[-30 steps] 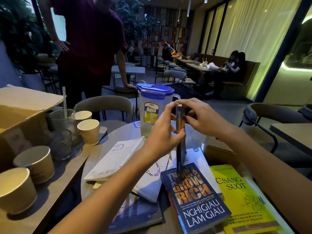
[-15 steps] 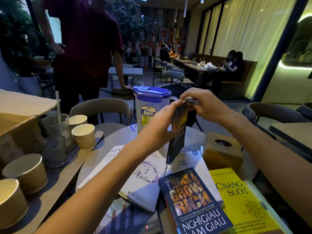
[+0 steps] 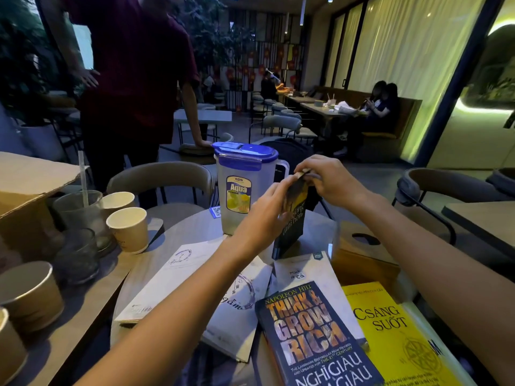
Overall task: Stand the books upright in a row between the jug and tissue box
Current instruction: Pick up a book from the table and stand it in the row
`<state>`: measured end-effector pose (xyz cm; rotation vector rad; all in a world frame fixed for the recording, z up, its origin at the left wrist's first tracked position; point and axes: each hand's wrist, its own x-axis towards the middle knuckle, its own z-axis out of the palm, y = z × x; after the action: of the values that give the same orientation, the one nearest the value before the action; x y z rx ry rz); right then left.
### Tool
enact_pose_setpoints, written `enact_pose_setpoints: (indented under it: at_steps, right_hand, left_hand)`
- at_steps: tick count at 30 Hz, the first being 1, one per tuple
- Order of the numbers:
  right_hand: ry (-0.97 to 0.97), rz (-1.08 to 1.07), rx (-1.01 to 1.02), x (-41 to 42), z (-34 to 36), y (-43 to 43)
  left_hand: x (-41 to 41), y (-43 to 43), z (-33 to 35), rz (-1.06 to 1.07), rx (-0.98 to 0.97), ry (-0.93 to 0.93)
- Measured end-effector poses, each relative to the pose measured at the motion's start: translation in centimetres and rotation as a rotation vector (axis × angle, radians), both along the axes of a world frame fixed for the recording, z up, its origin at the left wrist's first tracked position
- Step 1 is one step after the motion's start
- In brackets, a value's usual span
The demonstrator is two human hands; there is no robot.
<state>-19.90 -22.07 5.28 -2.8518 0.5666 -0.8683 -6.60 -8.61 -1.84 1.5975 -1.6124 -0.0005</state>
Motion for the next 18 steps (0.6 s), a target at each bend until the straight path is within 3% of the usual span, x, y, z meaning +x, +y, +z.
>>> enact_pose_setpoints:
  at_steps: [18]
  right_hand:
    - [0.013,-0.003,0.213,1.7,-1.8,-0.3]
  left_hand:
    - [-0.2,-1.6,-2.1,0.027,-0.091,0.152]
